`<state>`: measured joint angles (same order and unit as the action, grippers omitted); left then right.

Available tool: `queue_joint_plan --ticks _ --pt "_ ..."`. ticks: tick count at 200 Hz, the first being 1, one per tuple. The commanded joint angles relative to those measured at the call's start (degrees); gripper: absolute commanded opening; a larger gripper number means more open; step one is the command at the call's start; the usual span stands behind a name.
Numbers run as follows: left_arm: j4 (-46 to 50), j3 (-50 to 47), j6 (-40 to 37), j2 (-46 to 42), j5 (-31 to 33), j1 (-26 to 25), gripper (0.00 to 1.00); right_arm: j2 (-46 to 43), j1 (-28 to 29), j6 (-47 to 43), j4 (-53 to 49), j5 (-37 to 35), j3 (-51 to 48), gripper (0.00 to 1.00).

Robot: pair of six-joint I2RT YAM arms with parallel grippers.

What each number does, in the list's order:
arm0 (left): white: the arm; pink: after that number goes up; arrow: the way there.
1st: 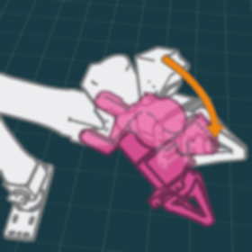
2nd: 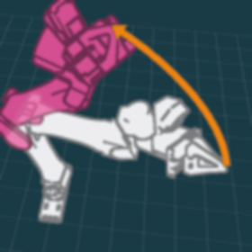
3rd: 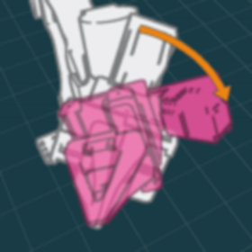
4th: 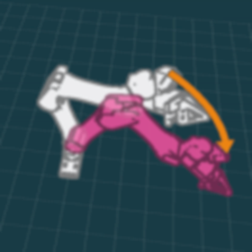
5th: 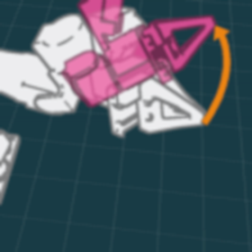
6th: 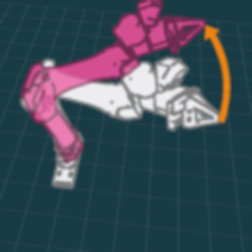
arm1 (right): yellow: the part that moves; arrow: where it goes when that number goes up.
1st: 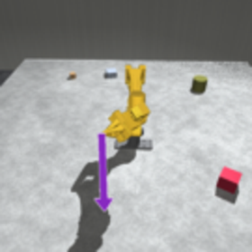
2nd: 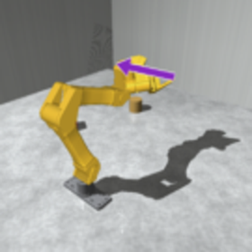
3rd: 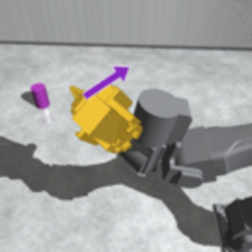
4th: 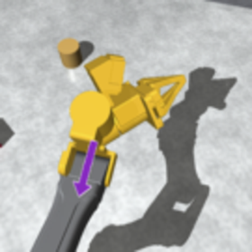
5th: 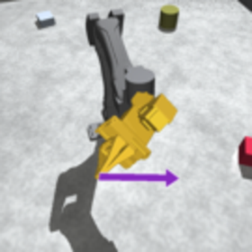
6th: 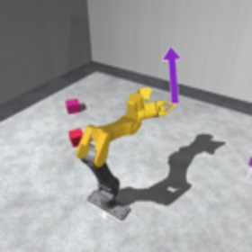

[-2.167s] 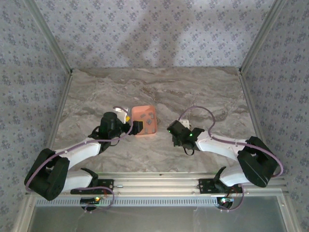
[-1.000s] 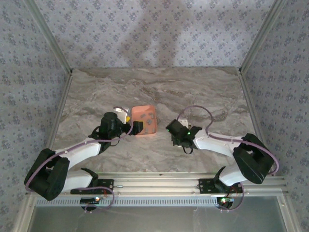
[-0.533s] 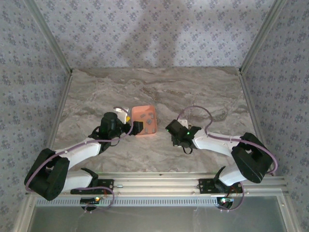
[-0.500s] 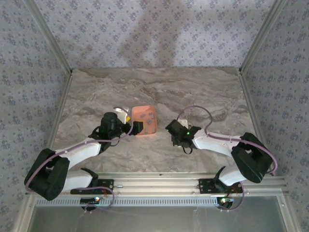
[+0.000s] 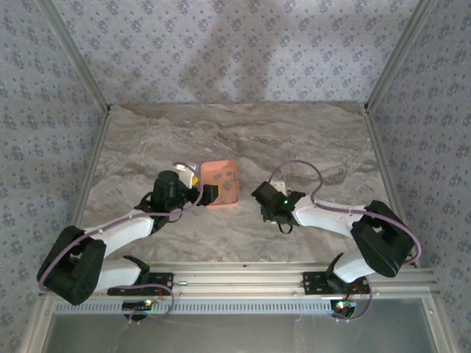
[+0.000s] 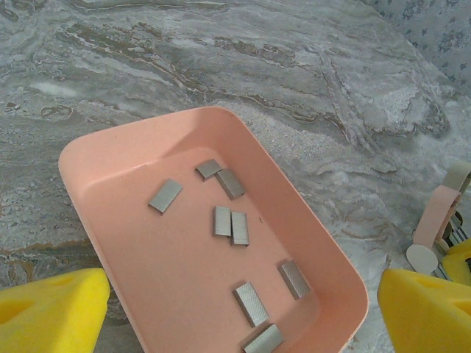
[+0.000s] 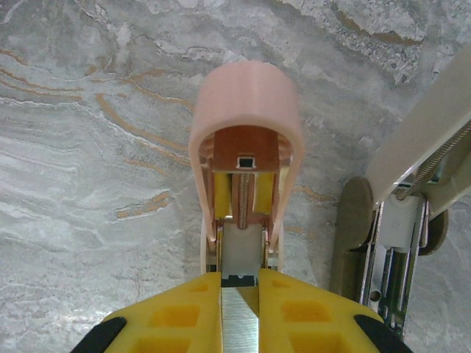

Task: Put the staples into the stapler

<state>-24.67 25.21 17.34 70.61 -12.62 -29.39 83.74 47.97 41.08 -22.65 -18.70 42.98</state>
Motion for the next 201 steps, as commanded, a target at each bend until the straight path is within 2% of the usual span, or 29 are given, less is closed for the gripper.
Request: queue_joint_plan --ticks 1,201 --pt "-1.4 0.0 -1.2 -1.0 0.0 -0.3 0.94 1.5 -0.1 -0.4 0.0 0.0 0.9 0.16" --pt "-1.0 0.3 -1.2 -0.8 -0.3 -0.3 0.94 2.2 1.1 0.1 -1.0 -0.3 0.6 0.16"
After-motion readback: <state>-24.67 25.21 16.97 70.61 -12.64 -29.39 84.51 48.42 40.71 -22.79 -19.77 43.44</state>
